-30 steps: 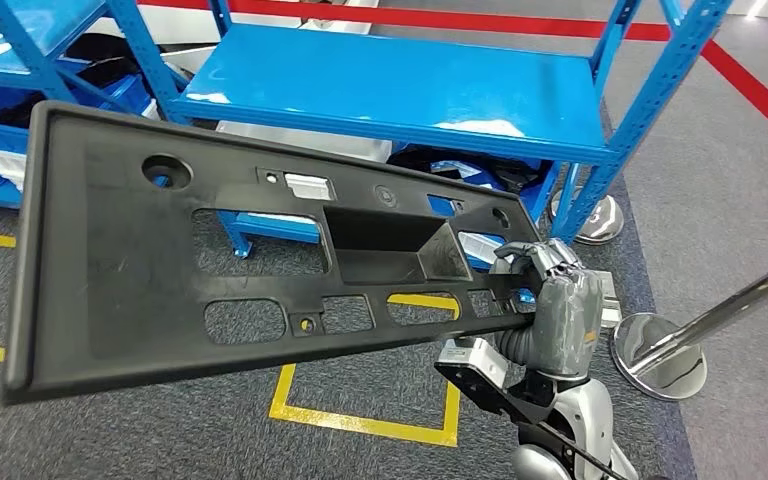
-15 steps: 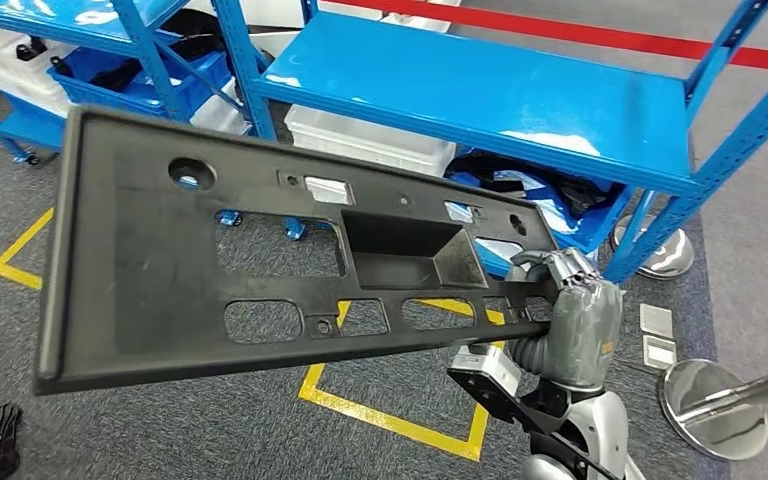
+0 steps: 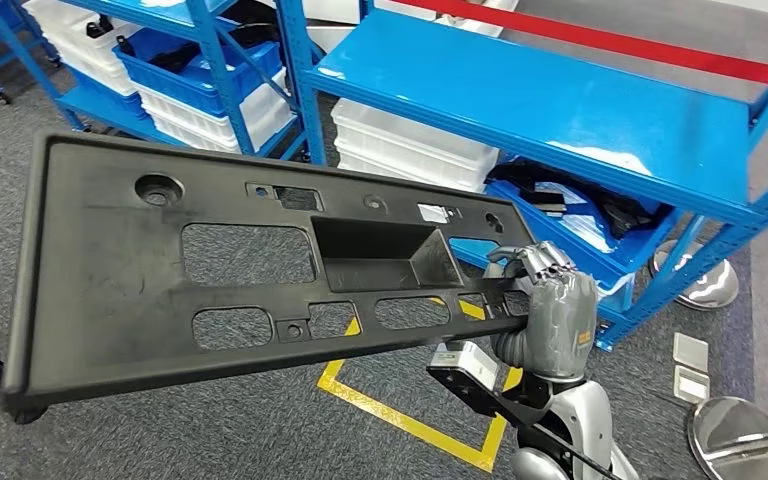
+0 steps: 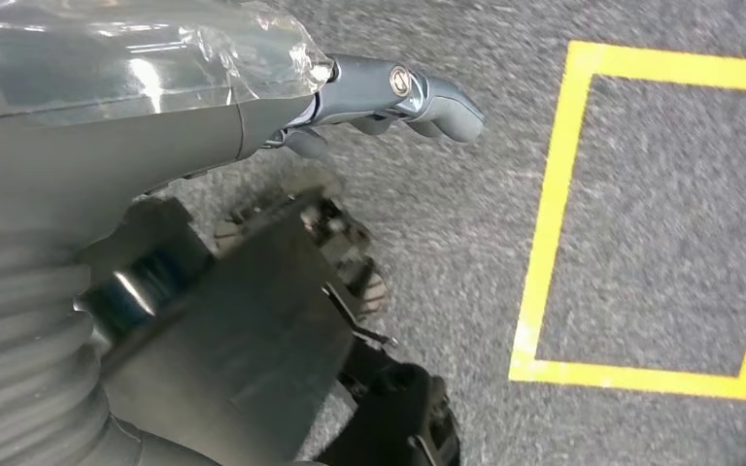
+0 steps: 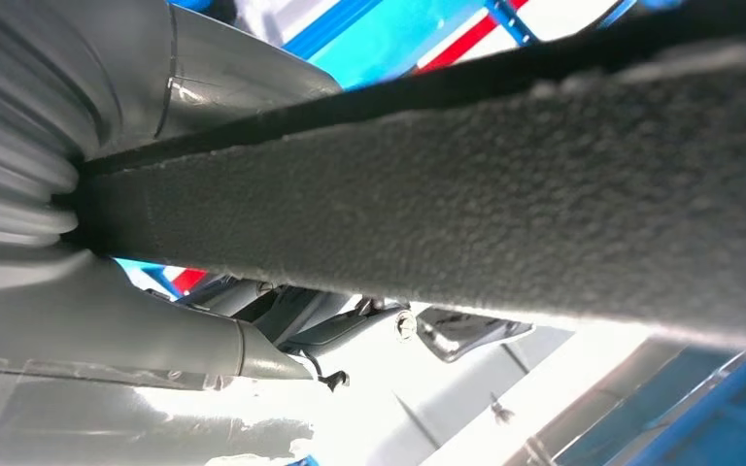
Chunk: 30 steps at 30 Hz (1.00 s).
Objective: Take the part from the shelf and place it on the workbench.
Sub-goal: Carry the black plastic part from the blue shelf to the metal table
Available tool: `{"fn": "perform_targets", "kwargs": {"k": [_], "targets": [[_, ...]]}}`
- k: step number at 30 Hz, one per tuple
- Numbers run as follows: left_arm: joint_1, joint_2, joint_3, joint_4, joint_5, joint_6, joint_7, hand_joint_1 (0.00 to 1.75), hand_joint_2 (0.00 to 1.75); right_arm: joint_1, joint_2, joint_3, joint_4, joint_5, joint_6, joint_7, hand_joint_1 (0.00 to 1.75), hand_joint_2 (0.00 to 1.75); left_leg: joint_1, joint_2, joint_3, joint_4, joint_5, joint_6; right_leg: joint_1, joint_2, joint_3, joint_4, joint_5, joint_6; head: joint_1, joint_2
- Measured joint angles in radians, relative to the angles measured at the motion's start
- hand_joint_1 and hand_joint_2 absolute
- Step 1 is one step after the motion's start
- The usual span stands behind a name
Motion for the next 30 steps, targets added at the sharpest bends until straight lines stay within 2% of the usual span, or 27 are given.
{"fn": "perform_targets", "kwargs": {"k": [2, 4, 5, 6, 7, 8, 9, 11, 12, 13, 15, 16, 17, 18, 19, 20, 21, 22, 23, 24, 25, 26, 27, 28, 29, 30], "targets": [[0.001, 0.000, 0.000, 0.000, 0.001, 0.000, 0.000, 0.00, 1.75, -0.002, 0.000, 0.000, -0.001, 0.000, 0.004, -0.003, 1.75, 1.75, 0.003, -0.018, 0.000, -0.007, 0.006, 0.013, -0.005, 0.030, -0.011, 0.033, -0.031, 0.010, 0.002, 0.000], [-0.001, 0.000, 0.000, 0.000, 0.001, 0.001, 0.000, 0.00, 1.75, -0.003, 0.000, 0.000, -0.001, 0.000, 0.008, -0.006, 1.75, 1.75, 0.004, -0.035, 0.000, -0.011, 0.010, 0.022, -0.007, 0.074, -0.064, 0.155, -0.102, 0.013, 0.011, 0.000], [-0.001, 0.000, 0.000, 0.000, 0.002, 0.001, 0.000, 0.00, 1.75, -0.003, 0.000, 0.001, -0.001, 0.000, 0.010, -0.007, 1.75, 1.75, 0.004, -0.044, -0.001, -0.010, 0.011, 0.024, -0.007, 0.083, -0.101, 0.233, -0.137, 0.014, 0.017, 0.000], [-0.001, 0.000, 0.000, 0.000, 0.002, 0.001, 0.000, 0.00, 1.75, -0.003, 0.000, 0.001, -0.001, -0.001, 0.012, -0.008, 1.75, 1.75, 0.003, -0.055, -0.001, -0.010, 0.011, 0.025, -0.007, 0.087, -0.132, 0.296, -0.156, 0.014, 0.022, 0.000], [0.001, 0.000, 0.000, 0.000, 0.003, 0.002, 0.000, 0.00, 1.75, -0.003, 0.000, 0.001, -0.001, -0.002, 0.014, -0.009, 1.75, 1.75, 0.003, -0.066, 0.000, -0.010, 0.011, 0.025, -0.007, 0.089, -0.147, 0.323, -0.154, 0.014, 0.026, 0.000], [0.002, 0.000, 0.000, 0.000, 0.004, 0.003, 0.000, 0.00, 1.75, -0.003, 0.000, 0.001, -0.001, -0.002, 0.015, -0.010, 1.75, 1.75, 0.003, -0.077, 0.001, -0.010, 0.011, 0.025, -0.007, 0.091, -0.142, 0.306, -0.131, 0.012, 0.029, 0.000], [0.002, 0.000, 0.000, 0.000, 0.004, 0.003, 0.000, 0.00, 1.75, -0.003, 0.000, 0.001, -0.001, -0.002, 0.016, -0.011, 1.75, 1.75, 0.004, -0.090, 0.003, -0.009, 0.011, 0.024, -0.007, 0.097, -0.120, 0.251, -0.091, 0.010, 0.032, 0.000], [0.001, 0.000, 0.000, 0.000, 0.005, 0.003, 0.000, 0.00, 1.75, -0.003, 0.000, 0.001, -0.001, -0.002, 0.016, -0.012, 1.75, 1.75, 0.005, -0.113, 0.003, -0.007, 0.009, 0.020, -0.010, 0.138, -0.058, 0.101, -0.011, 0.004, 0.038, 0.000], [0.001, 0.000, 0.000, 0.000, 0.005, 0.003, 0.000, 0.00, 1.75, -0.003, 0.000, 0.002, -0.001, -0.002, 0.017, -0.012, 1.75, 1.75, 0.006, -0.124, 0.001, -0.005, 0.010, 0.015, -0.010, 0.157, -0.037, 0.048, 0.010, 0.002, 0.040, 0.000], [0.001, 0.000, 0.000, 0.000, 0.005, 0.004, -0.001, 0.00, 1.75, -0.003, 0.000, 0.002, -0.001, -0.002, 0.017, -0.012, 1.75, 1.75, 0.007, -0.133, -0.003, -0.003, 0.011, 0.010, -0.009, 0.171, -0.028, 0.020, 0.018, 0.000, 0.041, 0.000], [0.003, 0.000, 0.000, 0.000, 0.005, 0.005, -0.001, 0.00, 1.75, -0.004, 0.000, 0.002, -0.001, -0.002, 0.018, -0.013, 1.75, 1.75, 0.009, -0.151, -0.010, -0.005, 0.015, -0.003, -0.008, 0.159, -0.025, 0.010, 0.017, -0.005, 0.039, 0.000], [0.004, 0.000, 0.000, 0.000, 0.005, 0.006, -0.001, 0.00, 1.75, -0.005, 0.000, 0.002, -0.001, -0.002, 0.020, -0.014, 1.75, 1.75, 0.009, -0.147, -0.011, -0.001, 0.011, -0.009, -0.009, 0.148, -0.023, 0.006, 0.019, -0.010, 0.038, 0.000], [0.004, 0.000, 0.000, 0.000, 0.004, 0.006, -0.001, 0.00, 1.75, -0.005, 0.001, 0.002, -0.002, -0.002, 0.021, -0.014, 1.75, 1.75, 0.007, -0.131, -0.021, 0.021, -0.004, -0.014, -0.011, 0.135, -0.020, 0.001, 0.021, -0.015, 0.032, 0.000], [0.004, 0.001, 0.000, 0.000, 0.003, 0.007, -0.001, 0.00, 1.75, -0.005, 0.001, 0.002, -0.002, -0.001, 0.022, -0.015, 1.75, 1.75, 0.005, -0.110, -0.040, 0.066, -0.031, -0.019, -0.013, 0.121, -0.017, -0.004, 0.023, -0.020, 0.026, 0.000], [0.003, 0.001, 0.000, 0.000, 0.002, 0.007, -0.002, 0.00, 1.75, -0.005, 0.001, 0.002, -0.003, -0.001, 0.023, -0.015, 1.75, 1.75, 0.005, -0.086, -0.070, 0.133, -0.065, -0.023, -0.012, 0.107, -0.015, -0.005, 0.023, -0.024, 0.019, 0.000], [0.002, 0.001, 0.000, 0.000, 0.001, 0.007, -0.002, 0.00, 1.75, -0.005, 0.001, 0.002, -0.003, -0.001, 0.024, -0.015, 1.75, 1.75, 0.005, -0.071, -0.107, 0.210, -0.101, -0.026, -0.011, 0.094, -0.015, -0.005, 0.022, -0.026, 0.012, 0.000], [0.002, 0.001, 0.000, 0.000, 0.001, 0.007, -0.002, 0.00, 1.75, -0.005, 0.001, 0.002, -0.004, 0.000, 0.025, -0.015, 1.75, 1.75, 0.007, -0.065, -0.137, 0.275, -0.124, -0.029, -0.011, 0.081, -0.015, -0.005, 0.021, -0.028, 0.009, 0.000], [0.004, 0.001, 0.000, 0.000, 0.000, 0.007, -0.002, 0.00, 1.75, -0.004, 0.001, 0.002, -0.004, 0.000, 0.025, -0.016, 1.75, 1.75, 0.008, -0.061, -0.155, 0.311, -0.131, -0.029, -0.010, 0.069, -0.014, -0.005, 0.020, -0.028, 0.007, 0.000], [0.005, 0.001, 0.000, 0.000, -0.001, 0.007, -0.002, 0.00, 1.75, -0.004, 0.001, 0.002, -0.004, 0.000, 0.026, -0.016, 1.75, 1.75, 0.009, -0.058, -0.151, 0.305, -0.119, -0.029, -0.010, 0.059, -0.013, -0.005, 0.019, -0.028, 0.004, 0.000], [0.006, 0.001, 0.000, 0.000, -0.001, 0.007, -0.002, 0.00, 1.75, -0.004, 0.001, 0.002, -0.004, 0.000, 0.026, -0.016, 1.75, 1.75, 0.010, -0.052, -0.127, 0.259, -0.090, -0.027, -0.010, 0.049, -0.011, -0.005, 0.018, -0.027, 0.002, 0.000], [0.006, 0.001, 0.000, 0.000, -0.002, 0.008, -0.002, 0.00, 1.75, -0.004, 0.001, 0.002, -0.004, 0.001, 0.026, -0.016, 1.75, 1.75, 0.009, -0.035, -0.087, 0.184, -0.053, -0.023, -0.010, 0.040, -0.008, -0.005, 0.015, -0.025, 0.000, 0.000], [0.005, 0.001, 0.000, 0.000, -0.002, 0.009, -0.002, 0.00, 1.75, -0.004, 0.001, 0.002, -0.004, 0.001, 0.027, -0.016, 1.75, 1.75, 0.005, -0.007, -0.047, 0.103, -0.022, -0.019, -0.008, 0.033, -0.004, -0.004, 0.012, -0.021, -0.003, 0.000], [0.004, 0.001, 0.000, 0.000, -0.002, 0.009, -0.002, 0.00, 1.75, -0.004, 0.001, 0.002, -0.005, 0.001, 0.027, -0.016, 1.75, 1.75, 0.001, 0.016, -0.018, 0.042, -0.001, -0.014, -0.005, 0.026, -0.002, -0.003, 0.009, -0.017, -0.006, 0.000], [0.003, 0.001, 0.000, 0.000, -0.002, 0.010, -0.002, 0.00, 1.75, -0.003, 0.001, 0.002, -0.005, 0.001, 0.027, -0.016, 1.75, 1.75, -0.004, 0.033, -0.003, 0.006, 0.008, -0.010, -0.003, 0.019, 0.000, -0.003, 0.007, -0.012, -0.006, 0.000], [0.002, 0.001, 0.000, 0.000, -0.002, 0.010, -0.002, 0.00, 1.75, -0.003, 0.001, 0.002, -0.006, 0.001, 0.027, -0.016, 1.75, 1.75, -0.008, 0.035, -0.001, -0.006, 0.008, -0.006, -0.001, 0.010, 0.002, -0.003, 0.005, -0.007, -0.006, 0.000], [0.002, 0.001, 0.000, 0.000, -0.002, 0.010, -0.003, 0.00, 1.75, -0.003, 0.001, 0.002, -0.007, 0.001, 0.027, -0.017, 1.75, 1.75, -0.008, 0.022, -0.004, -0.007, 0.009, -0.001, -0.001, 0.000, 0.004, -0.005, 0.003, -0.002, -0.004, 0.000]]}}
